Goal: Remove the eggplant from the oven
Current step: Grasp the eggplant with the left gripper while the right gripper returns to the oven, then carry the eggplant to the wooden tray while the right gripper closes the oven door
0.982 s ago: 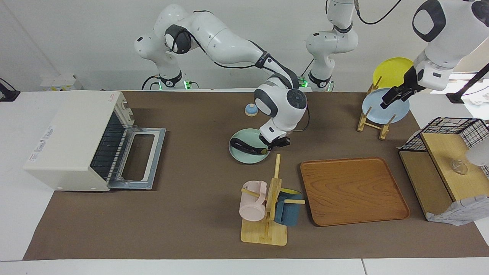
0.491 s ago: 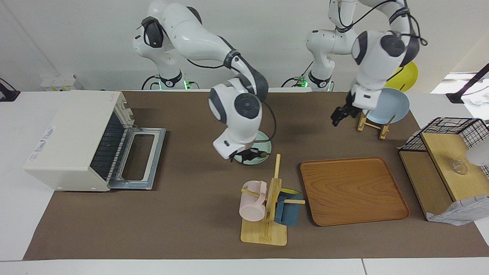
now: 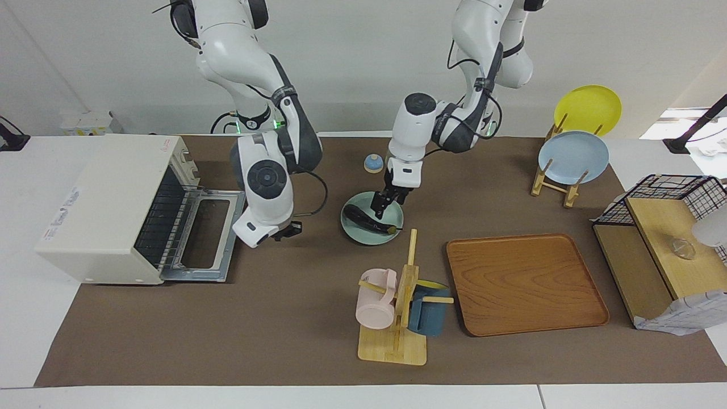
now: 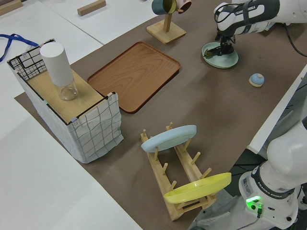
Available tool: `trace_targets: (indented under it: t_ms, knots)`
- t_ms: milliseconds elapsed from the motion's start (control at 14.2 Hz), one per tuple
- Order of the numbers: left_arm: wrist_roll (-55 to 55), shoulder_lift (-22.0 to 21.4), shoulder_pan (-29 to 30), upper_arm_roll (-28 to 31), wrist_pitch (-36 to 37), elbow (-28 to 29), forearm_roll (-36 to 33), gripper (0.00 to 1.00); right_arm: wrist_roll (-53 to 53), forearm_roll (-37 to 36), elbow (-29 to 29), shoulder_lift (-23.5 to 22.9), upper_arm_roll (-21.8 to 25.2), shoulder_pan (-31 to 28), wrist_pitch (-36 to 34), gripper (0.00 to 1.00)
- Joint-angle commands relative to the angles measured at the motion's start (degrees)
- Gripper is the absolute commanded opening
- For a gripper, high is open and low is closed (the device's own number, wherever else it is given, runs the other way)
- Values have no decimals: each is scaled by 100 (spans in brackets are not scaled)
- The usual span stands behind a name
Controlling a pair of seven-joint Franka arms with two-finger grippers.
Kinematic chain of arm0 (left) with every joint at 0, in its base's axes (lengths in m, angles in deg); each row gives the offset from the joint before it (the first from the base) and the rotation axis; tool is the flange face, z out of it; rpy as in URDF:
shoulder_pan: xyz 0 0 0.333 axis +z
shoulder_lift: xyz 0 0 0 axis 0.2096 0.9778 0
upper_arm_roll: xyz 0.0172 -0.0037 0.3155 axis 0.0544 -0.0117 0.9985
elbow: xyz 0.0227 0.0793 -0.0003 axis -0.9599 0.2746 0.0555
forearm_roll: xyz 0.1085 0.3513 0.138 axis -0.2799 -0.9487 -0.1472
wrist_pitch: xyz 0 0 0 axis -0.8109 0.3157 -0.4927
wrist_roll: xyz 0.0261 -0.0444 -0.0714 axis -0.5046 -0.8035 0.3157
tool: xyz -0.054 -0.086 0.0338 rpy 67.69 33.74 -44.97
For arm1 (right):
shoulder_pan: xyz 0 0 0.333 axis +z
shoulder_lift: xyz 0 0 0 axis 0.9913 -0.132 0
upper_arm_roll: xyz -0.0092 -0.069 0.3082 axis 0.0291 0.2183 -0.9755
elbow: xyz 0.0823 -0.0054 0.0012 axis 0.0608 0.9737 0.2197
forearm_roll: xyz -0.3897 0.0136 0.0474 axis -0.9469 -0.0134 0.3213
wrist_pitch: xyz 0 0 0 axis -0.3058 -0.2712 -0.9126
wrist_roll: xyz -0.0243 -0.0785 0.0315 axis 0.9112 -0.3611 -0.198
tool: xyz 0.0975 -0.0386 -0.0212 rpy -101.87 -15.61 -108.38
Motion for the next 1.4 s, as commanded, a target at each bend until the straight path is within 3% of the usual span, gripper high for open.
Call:
trace_targets:
  t_ms: [0, 70, 140, 211, 421, 632, 842, 1053, 1123, 1193, 1263, 1333]
  knots:
    - [13, 347, -101, 112, 9, -355, 118, 72, -454, -457, 805, 368, -104, -242, 558, 3]
    - [47, 338, -119, 112, 97, -346, 118, 24, -675, -537, 877, 377, -96, -347, 681, 3]
    - [274, 338, -119, 103, 97, -337, 126, 8, -799, -616, 877, 368, -96, -427, 700, 2]
    - [442, 338, -111, 103, 80, -337, 153, 0, -939, -809, 851, 368, -96, -445, 665, 2]
    - [505, 338, -76, 103, 141, -416, 267, 0, -1290, -1118, 588, 342, -96, -471, 315, 2]
    - [1721, -204, 152, 174, 1245, -382, 249, 0, -2010, -1118, -26, 377, -96, -620, -502, 2]
    - [3265, -558, 1098, 182, 2134, -434, 258, 0, -2889, -1092, -63, 797, -96, -1093, -837, 2]
    - [5622, -479, 2224, 182, 2181, -487, 661, 0, -3164, -1004, -72, 1237, -105, -1464, -1154, 5]
    - [6264, -462, 2732, 174, 2215, -469, 706, 0, -3129, -830, -185, 1334, -105, -1456, -1329, 14]
    - [6810, -427, 3050, 174, 2172, -460, 741, 0, -2946, -428, -473, 1448, -96, -1447, -1600, 47]
    - [7268, -261, 3210, 182, 1980, -486, 742, 0, -2840, -58, -824, 1562, -96, -1456, -1925, 99]
    - [7411, -129, 3342, 182, 1578, -513, 742, 0, -2813, 163, -1158, 1676, -87, -1464, -2146, 100]
